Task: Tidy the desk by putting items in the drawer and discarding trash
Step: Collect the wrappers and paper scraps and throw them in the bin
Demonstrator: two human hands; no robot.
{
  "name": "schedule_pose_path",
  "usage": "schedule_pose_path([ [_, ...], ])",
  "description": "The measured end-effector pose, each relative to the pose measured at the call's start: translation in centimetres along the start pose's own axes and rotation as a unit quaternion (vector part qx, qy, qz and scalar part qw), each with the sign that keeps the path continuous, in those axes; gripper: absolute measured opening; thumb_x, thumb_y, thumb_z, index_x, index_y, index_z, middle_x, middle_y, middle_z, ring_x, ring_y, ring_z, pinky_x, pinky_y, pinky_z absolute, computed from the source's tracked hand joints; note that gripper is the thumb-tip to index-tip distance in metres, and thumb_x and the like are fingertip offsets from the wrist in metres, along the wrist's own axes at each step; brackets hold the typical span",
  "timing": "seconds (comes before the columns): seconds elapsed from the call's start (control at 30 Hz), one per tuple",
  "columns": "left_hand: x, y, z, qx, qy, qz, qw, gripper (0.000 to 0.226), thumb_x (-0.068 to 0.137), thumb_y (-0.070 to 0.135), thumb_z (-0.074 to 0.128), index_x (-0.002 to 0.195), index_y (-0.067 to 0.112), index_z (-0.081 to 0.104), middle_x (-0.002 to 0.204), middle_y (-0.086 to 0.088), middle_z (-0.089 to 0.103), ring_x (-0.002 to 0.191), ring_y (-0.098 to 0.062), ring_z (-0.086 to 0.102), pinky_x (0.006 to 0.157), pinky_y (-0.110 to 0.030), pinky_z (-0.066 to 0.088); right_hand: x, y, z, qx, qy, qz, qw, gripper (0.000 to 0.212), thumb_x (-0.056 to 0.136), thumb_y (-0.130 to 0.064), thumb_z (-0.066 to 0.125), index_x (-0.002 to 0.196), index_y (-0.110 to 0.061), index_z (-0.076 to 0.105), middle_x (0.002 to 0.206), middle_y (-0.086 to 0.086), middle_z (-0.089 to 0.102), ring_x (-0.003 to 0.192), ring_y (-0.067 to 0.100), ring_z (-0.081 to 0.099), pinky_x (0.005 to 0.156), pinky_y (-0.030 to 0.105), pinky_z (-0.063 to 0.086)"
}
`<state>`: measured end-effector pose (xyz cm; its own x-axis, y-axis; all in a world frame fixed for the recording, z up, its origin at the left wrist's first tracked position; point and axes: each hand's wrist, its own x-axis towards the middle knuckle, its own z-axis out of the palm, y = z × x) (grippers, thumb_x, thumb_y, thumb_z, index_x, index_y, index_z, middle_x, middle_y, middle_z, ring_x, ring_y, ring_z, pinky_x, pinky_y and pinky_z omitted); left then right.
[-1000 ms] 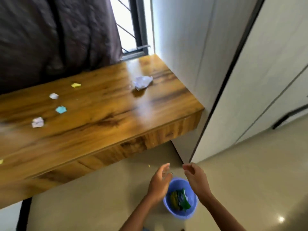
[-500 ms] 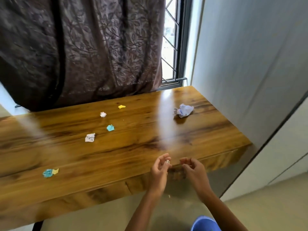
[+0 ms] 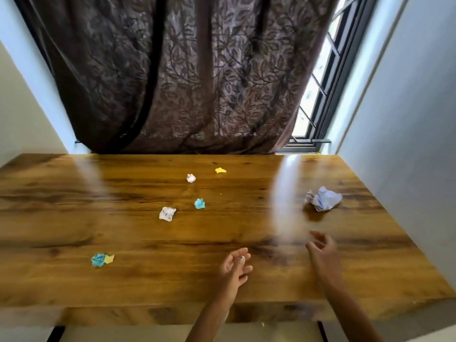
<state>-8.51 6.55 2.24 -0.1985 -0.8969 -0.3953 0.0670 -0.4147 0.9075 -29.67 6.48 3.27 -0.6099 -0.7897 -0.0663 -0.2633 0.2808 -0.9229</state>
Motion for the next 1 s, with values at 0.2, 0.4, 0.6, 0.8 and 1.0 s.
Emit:
schedule_pose_path([
  [0.2,4.9,2.3,0.1,-0.035,-0.002,-0.093,0.995,0.020,0.100,0.021,0.041,0.108,0.020,0.060,0.106,-0.001,0.066,0.080,-0.016,0.067,0.065,-0.026,0.053,9.8,-1.2,0.6,-0.131,0.110,-0.017,0.985,0.063,0.071,-0.005,0.074,0.125,0.004,0.043,0.128,0.030,0.044,0.121,0.042,0.037,0.100,0.049,0.033],
  [0.4,7.0,3.7,-0.4,-0.054,0.012,-0.135,0.989,0.025,0.100,0.028,0.040,0.113,0.019,0.059,0.106,-0.004,0.070,0.086,-0.022,0.072,0.071,-0.035,0.058,14.6,-0.4,3.3,-0.247,0.054,-0.056,0.966,0.062,0.076,-0.023,0.070,0.131,-0.013,0.043,0.142,0.019,0.036,0.128,0.040,0.035,0.102,0.053,0.033],
  [0.6,7.9,4.7,-0.7,-0.080,0.011,-0.185,0.979,0.029,0.101,0.031,0.037,0.116,0.019,0.059,0.107,-0.005,0.070,0.088,-0.023,0.072,0.069,-0.035,0.058,14.0,-2.8,5.7,-0.167,-0.031,-0.126,0.977,0.040,0.078,-0.022,0.043,0.109,-0.008,0.064,0.103,0.023,0.068,0.092,0.039,0.063,0.070,0.033,0.038],
  [0.8,10.0,5.7,-2.1,-0.278,0.050,-0.164,0.945,0.038,0.088,0.050,0.051,0.115,0.024,0.059,0.116,-0.006,0.067,0.101,-0.030,0.065,0.079,-0.049,0.053,4.5,-8.0,11.9,-0.068,-0.263,-0.174,0.946,0.023,0.085,-0.011,0.065,0.096,-0.030,0.062,0.084,-0.021,0.064,0.069,0.003,0.061,0.058,0.004,0.041],
  [1.0,10.3,7.0,-6.8,-0.347,0.106,-0.137,0.922,0.041,0.091,0.035,0.055,0.120,0.006,0.060,0.107,-0.014,0.069,0.097,-0.022,0.067,0.072,-0.031,0.054,0.5,-10.7,16.7,-0.116,-0.516,-0.216,0.821,0.045,0.084,-0.041,0.062,0.127,-0.042,0.046,0.119,-0.038,0.044,0.104,-0.023,0.046,0.087,0.001,0.038],
])
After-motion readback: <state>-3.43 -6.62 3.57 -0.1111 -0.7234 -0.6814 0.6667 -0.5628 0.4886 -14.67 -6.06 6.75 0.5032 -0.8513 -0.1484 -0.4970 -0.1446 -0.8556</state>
